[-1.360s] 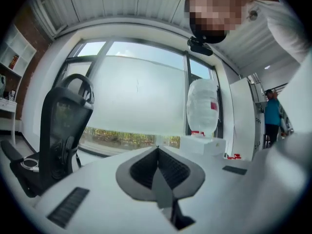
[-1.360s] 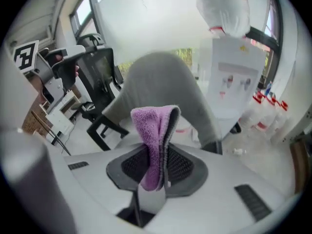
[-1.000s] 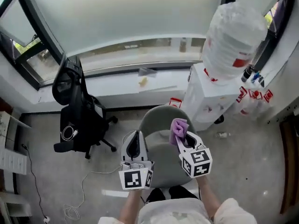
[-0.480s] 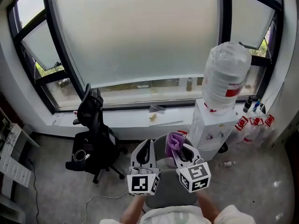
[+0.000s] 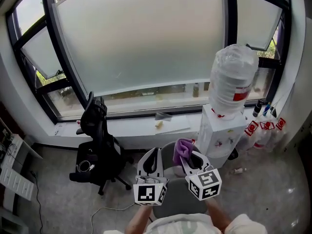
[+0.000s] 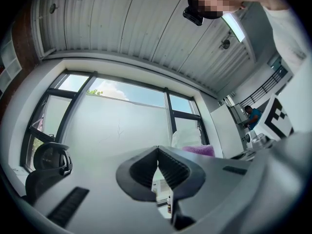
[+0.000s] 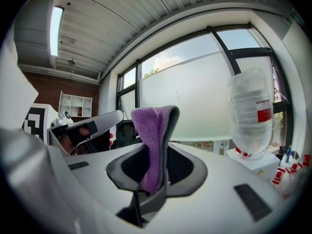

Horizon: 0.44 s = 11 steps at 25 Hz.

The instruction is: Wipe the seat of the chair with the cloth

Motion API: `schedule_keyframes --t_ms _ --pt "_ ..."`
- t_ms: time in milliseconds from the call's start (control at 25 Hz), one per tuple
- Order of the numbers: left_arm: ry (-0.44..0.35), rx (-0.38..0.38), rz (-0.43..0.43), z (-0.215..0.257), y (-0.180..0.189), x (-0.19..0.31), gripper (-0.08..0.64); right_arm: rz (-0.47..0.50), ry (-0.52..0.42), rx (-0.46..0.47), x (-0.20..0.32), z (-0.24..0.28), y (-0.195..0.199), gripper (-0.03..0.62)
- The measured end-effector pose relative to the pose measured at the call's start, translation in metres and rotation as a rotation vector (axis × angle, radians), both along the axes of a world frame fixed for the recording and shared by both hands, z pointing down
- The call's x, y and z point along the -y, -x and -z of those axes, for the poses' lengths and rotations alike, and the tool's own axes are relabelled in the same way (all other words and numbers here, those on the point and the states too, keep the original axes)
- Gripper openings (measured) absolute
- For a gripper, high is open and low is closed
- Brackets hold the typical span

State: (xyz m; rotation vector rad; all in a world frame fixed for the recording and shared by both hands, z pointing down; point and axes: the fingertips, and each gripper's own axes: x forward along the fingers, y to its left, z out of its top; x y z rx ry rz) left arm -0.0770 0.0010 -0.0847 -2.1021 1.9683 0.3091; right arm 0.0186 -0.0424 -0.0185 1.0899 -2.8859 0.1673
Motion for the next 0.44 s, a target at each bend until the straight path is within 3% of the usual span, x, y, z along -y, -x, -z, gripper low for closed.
schedule_keyframes --t_ms 440 --pt "-0.058 0.079 -0.007 0.027 -0.005 -0.001 0.012 0.004 0.001 -0.007 0.001 -0.002 0.006 0.094"
